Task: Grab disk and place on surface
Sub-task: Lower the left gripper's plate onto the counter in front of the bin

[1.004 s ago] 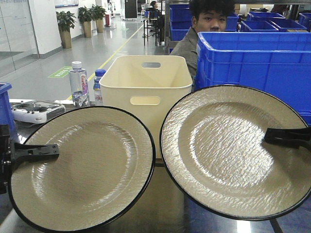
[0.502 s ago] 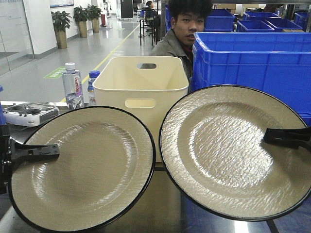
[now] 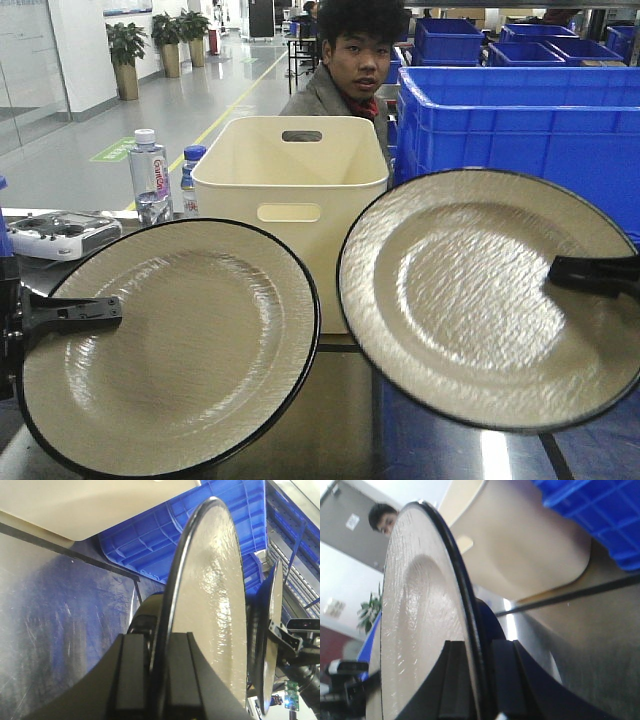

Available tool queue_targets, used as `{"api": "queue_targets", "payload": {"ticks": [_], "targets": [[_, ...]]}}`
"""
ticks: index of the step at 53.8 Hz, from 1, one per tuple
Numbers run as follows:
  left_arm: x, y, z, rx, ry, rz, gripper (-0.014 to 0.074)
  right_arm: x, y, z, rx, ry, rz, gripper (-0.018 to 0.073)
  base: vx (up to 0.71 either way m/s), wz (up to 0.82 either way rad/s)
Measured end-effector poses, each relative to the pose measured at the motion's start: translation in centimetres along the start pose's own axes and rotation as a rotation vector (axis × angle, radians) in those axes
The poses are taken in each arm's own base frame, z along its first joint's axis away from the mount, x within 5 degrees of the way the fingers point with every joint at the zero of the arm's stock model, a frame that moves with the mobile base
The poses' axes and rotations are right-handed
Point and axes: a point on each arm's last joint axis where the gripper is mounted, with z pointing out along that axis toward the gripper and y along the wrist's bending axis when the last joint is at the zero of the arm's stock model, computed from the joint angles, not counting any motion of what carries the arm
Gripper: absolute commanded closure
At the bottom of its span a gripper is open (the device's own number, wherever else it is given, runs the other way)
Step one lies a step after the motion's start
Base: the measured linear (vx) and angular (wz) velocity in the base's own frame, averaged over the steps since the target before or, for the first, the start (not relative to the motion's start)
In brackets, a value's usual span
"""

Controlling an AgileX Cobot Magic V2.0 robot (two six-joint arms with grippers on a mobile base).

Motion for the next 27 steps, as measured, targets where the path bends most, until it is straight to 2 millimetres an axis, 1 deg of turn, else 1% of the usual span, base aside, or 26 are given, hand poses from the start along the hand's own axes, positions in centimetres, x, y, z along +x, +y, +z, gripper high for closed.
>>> {"api": "queue_targets", "payload": {"ticks": [9,14,19,20,21,23,24,27], "targets": [[0.0,0.0,0.0,-0.003,0.002,0.001,0.0598,-1.0,0.6,-0.1,-0.073,-0.109,0.081,0.0568,0.00,0.00],[0.4,0.2,0.3,-0.024,0.037,0.016,0.0598,-1.3,0.9,-0.1,-0.103,-0.134,0.103,0.0568,0.00,0.00],[0.2,0.3,0.3,-0.042,0.017,0.001,0.0598,-1.4,1.0,-0.2,-0.106,-0.136,0.104,0.0568,0.00,0.00],[1.4,1.4,2.5,-0.058,0.127,-0.012,0.0598,-1.4,1.0,-0.2,-0.106,-0.136,0.104,0.0568,0.00,0.00],[1.0,2.1,2.8,-0.113,0.081,-0.035,0.0598,-1.4,1.0,-0.2,-0.106,-0.136,0.104,0.0568,0.00,0.00],[1.0,2.1,2.8,-0.113,0.081,-0.035,0.0598,-1.4,1.0,-0.2,-0.106,-0.136,0.104,0.0568,0.00,0.00],[1.6,2.6,4.0,-0.110,0.129,-0.049,0.0598,-1.3,1.0,-0.2,-0.106,-0.136,0.103,0.0568,0.00,0.00],[1.6,2.6,4.0,-0.110,0.129,-0.049,0.0598,-1.4,1.0,-0.2,-0.105,-0.137,0.103,0.0568,0.00,0.00]]}}
